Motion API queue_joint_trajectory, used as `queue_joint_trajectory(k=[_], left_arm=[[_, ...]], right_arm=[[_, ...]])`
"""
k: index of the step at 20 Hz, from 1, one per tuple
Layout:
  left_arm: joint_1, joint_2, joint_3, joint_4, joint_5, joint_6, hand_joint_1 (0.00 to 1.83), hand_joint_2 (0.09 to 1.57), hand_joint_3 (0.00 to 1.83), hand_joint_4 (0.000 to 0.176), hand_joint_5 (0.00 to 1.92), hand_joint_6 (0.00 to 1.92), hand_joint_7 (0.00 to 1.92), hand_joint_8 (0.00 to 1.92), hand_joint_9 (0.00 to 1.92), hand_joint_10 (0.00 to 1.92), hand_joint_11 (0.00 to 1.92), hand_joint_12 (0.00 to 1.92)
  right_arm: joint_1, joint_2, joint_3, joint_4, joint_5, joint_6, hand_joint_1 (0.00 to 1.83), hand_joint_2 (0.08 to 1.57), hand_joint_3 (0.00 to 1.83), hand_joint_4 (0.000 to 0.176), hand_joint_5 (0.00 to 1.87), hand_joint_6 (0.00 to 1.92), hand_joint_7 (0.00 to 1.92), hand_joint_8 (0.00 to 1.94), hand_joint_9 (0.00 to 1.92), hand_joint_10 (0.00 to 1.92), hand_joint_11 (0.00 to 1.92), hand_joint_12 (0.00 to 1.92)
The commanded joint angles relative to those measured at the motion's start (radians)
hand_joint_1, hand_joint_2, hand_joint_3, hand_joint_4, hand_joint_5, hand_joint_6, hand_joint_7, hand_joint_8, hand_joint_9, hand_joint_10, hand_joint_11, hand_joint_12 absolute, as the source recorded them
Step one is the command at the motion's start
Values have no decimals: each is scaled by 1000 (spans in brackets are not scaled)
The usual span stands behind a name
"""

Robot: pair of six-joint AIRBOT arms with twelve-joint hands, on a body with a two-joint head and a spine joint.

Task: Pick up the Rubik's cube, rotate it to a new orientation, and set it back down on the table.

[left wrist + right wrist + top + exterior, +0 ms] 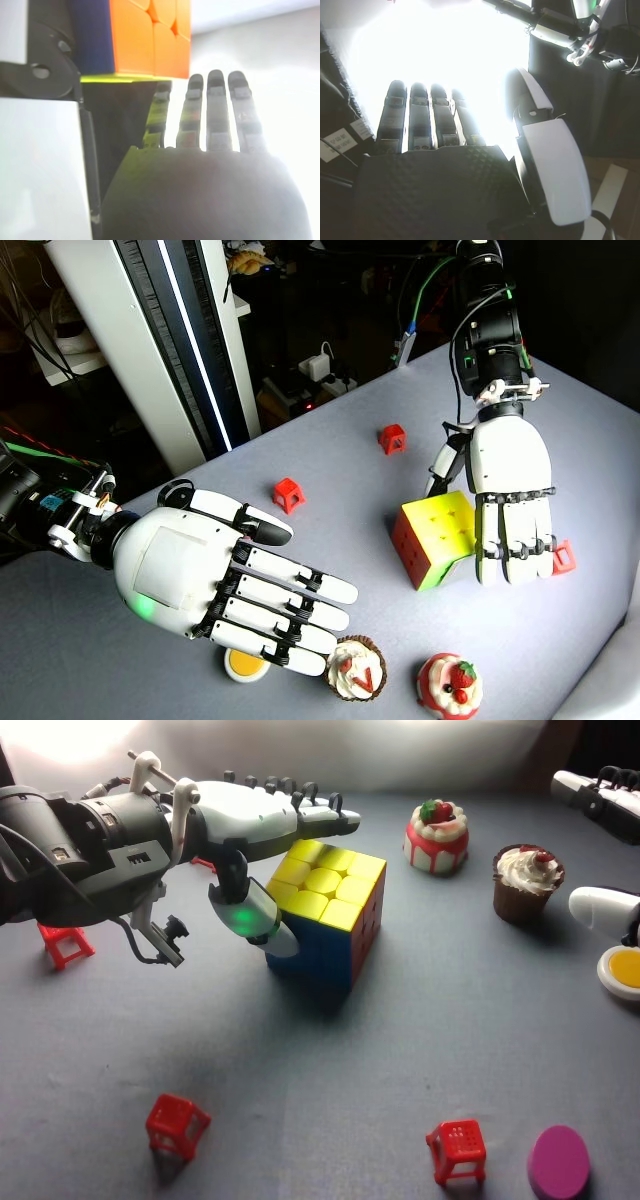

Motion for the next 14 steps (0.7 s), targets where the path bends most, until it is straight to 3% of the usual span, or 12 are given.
queue_joint_trajectory(k=[1, 2, 3, 4, 5, 6, 8, 9, 11, 12, 13, 14], left_arm=[[-17, -4, 4, -1, -88, 2, 998, 1019, 5, 49, 230, 77, 137, 26, 115, 40, 0, 931], [-18, -5, 4, 4, -85, 2, 998, 1019, 5, 49, 230, 77, 137, 26, 115, 40, 0, 931], [-19, -6, 4, 8, -84, 3, 1067, 1059, 5, 2, 361, 537, 547, 237, 399, 753, 87, 1661], [-20, -6, 4, 9, -83, 3, 1081, 1087, 7, 0, 302, 1047, 466, 872, 391, 1272, 200, 1844], [-21, -6, 5, 14, -81, 3, 1091, 1101, 6, 0, 268, 1304, 402, 1201, 380, 1501, 264, 1906], [-25, -7, 4, 16, -77, 13, 1105, 1095, 2, 0, 260, 1417, 323, 1436, 327, 1692, 318, 1918], [-30, -5, 2, 17, -78, 21, 1122, 1081, 0, 0, 262, 1654, 215, 1813, 273, 1902, 424, 1921], [-34, -3, 1, 16, -83, 24, 1111, 1111, 8, 0, 205, 1784, 134, 1899, 204, 1917, 370, 1921], [-38, 2, -4, 16, -94, 25, 1096, 1134, 9, 0, 101, 1767, 124, 1871, 203, 1921, 433, 1921], [-39, 6, -7, 12, -98, 31, 1140, 1149, 11, 0, 80, 1765, 206, 1911, 368, 1921, 611, 1921], [-40, 8, -9, 8, -102, 35, 1210, 1143, 5, 0, 120, 1890, 303, 1919, 484, 1921, 724, 1921], [-39, 10, -9, 0, -105, 40, 1267, 1203, 166, 0, 218, 1915, 534, 1740, 682, 1921, 902, 1921]], right_arm=[[5, 1, 4, 3, 123, 6, 435, 1388, 0, 0, 0, 0, 0, 0, 0, 0, 0, 0], [5, 1, 4, 3, 123, 6, 435, 1388, 0, 0, 0, 0, 0, 0, 0, 0, 0, 0], [4, 1, 4, 3, 123, 6, 452, 1381, 0, 0, 0, 0, 0, 0, 0, 0, 0, 0], [4, 1, 4, 3, 123, 6, 439, 1391, 2, 0, 0, 0, 0, 0, 0, 0, 0, 0], [4, 1, 4, 3, 124, 6, 422, 1386, 0, 0, 0, 0, 0, 0, 0, 0, 0, 0], [4, 1, 4, 3, 124, 6, 422, 1391, 2, 0, 0, 0, 0, 0, 0, 0, 0, 0], [1, 1, 4, 3, 126, 6, 423, 1395, 4, 1, 0, 0, 0, 0, 0, 0, 0, 0], [0, 1, 4, 3, 127, 6, 423, 1398, 5, 0, 0, 0, 0, 0, 0, 0, 0, 0], [-2, 1, 4, 3, 129, 6, 428, 1397, 3, 12, 0, 0, 0, 0, 0, 0, 0, 0], [-2, 1, 4, 3, 129, 6, 428, 1394, 2, 26, 0, 0, 0, 0, 0, 0, 0, 0], [-2, 1, 4, 3, 130, 6, 426, 1393, 1, 28, 0, 0, 0, 0, 0, 0, 0, 0], [-2, 1, 4, 3, 131, 6, 408, 1389, 0, 27, 0, 0, 0, 0, 0, 0, 0, 0]])
